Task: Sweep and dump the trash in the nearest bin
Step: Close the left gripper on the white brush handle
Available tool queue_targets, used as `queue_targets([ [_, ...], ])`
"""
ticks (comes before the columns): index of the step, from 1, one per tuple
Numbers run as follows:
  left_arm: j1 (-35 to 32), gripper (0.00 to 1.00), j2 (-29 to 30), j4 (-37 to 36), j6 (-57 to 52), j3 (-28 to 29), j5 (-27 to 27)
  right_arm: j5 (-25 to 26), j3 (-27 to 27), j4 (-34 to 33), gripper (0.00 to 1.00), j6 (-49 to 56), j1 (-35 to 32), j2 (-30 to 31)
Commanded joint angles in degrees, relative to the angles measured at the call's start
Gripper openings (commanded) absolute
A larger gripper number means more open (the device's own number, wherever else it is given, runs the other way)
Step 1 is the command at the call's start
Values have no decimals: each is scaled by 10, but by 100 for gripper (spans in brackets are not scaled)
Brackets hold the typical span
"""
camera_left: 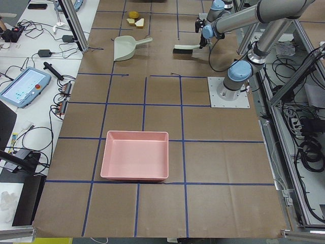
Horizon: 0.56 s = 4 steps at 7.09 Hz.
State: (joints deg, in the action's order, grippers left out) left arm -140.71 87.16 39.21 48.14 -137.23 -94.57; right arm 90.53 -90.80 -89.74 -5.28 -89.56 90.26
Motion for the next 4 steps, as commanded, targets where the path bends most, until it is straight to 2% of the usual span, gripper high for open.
queue_targets([
  [1,3,14,-3,1,-4,6,0,0,0,0,100,0,0,0],
  [2,12,12,-11,3,-8,18,-1,0,0,0,100,0,0,0],
  [3,35,11,-24,43,-32,38,-1,0,0,0,100,1,0,0],
  [4,86,10,-44,95,-101,57,1,0,0,0,100,1,0,0],
])
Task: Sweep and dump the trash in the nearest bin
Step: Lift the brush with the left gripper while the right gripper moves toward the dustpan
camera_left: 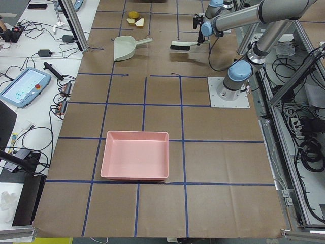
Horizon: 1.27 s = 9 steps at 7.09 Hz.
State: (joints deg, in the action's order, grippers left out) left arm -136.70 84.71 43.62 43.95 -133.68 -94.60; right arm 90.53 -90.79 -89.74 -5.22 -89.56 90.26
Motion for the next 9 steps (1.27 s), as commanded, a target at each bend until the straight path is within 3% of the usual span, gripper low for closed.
queue_targets([
  [1,102,10,-36,98,-126,39,6,0,0,0,100,0,0,0],
  [4,240,9,-68,145,-232,56,5,0,-3,0,100,-1,-1,0],
  [5,291,7,-72,195,-264,76,3,0,-2,1,100,-1,-1,-1],
  [6,343,0,-57,275,-293,124,3,-1,2,0,100,-7,-3,-2],
  [9,413,0,-3,297,-363,205,-1,-13,3,-45,100,-11,-30,-24],
])
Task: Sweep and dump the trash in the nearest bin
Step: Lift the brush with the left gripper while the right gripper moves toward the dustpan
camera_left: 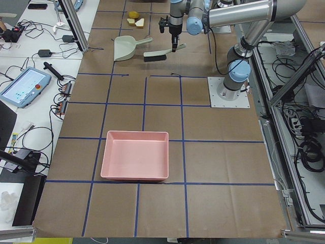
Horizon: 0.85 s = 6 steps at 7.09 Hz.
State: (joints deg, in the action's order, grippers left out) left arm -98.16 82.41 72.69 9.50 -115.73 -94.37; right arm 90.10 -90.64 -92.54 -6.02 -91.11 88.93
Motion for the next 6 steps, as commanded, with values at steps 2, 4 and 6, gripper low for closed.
queue_targets([
  [2,67,0,28,5,-117,48,9,-18,1,-18,100,-18,-25,-20],
  [4,68,0,35,-11,-137,75,9,-29,1,-37,100,-23,-42,-31],
  [6,68,0,45,-1,-136,83,9,-28,9,-83,100,-62,-91,-70],
])
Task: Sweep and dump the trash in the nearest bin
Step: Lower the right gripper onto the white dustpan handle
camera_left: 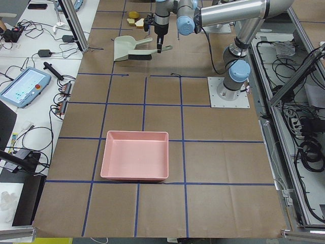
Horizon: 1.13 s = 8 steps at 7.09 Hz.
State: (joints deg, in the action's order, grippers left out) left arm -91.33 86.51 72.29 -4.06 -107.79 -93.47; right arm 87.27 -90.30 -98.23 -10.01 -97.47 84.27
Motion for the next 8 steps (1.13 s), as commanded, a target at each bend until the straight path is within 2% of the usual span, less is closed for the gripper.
queue_targets([
  [1,-1,0,4,4,0,6,13,5,29,-28,100,-33,-50,-49],
  [3,1,0,5,4,1,0,32,7,82,-28,100,-75,-91,-112],
  [5,0,0,12,3,0,3,29,8,117,-33,100,-79,-116,-157],
  [8,-1,0,10,3,0,-1,29,7,116,-64,100,-93,-128,-199],
])
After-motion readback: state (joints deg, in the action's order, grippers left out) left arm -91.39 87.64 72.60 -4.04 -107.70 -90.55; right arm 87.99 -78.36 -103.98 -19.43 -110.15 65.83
